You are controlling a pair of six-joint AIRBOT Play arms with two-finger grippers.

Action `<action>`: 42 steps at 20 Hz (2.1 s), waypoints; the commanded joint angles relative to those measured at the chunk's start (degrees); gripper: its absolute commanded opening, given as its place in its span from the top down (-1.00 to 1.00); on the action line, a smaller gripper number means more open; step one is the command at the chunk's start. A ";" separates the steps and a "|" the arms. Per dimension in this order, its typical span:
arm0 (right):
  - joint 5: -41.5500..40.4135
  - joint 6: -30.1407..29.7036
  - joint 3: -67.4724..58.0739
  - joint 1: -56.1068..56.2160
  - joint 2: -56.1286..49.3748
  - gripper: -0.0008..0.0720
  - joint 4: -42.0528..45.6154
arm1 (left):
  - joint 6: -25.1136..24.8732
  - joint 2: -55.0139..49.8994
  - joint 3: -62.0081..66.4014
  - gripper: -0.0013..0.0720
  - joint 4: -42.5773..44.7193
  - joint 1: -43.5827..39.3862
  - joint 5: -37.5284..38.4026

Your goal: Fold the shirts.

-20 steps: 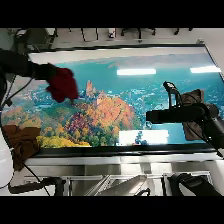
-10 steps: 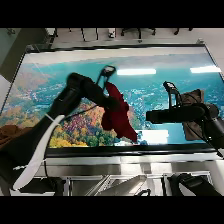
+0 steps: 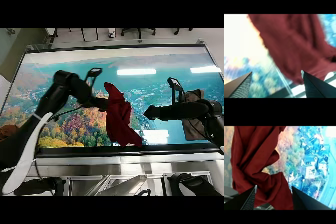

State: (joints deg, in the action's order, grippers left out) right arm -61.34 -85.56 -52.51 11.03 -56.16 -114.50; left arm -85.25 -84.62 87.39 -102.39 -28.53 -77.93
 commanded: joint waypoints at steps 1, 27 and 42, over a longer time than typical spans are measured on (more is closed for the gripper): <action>-0.81 -0.26 -0.24 1.20 -2.73 -0.44 -0.85 | -1.86 10.54 -19.98 -0.92 -10.73 7.26 7.98; 8.00 -8.81 -14.73 14.88 -27.36 0.93 -12.85 | -8.37 3.39 -39.32 0.91 -24.92 -7.63 38.73; 0.00 -8.52 -13.55 10.82 -16.04 0.93 -9.81 | -8.35 32.70 -41.64 0.91 -23.15 8.81 30.80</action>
State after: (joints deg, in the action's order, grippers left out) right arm -58.81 -94.59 -68.73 21.65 -72.58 -125.14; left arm -93.58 -54.00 47.40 -125.73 -20.64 -44.69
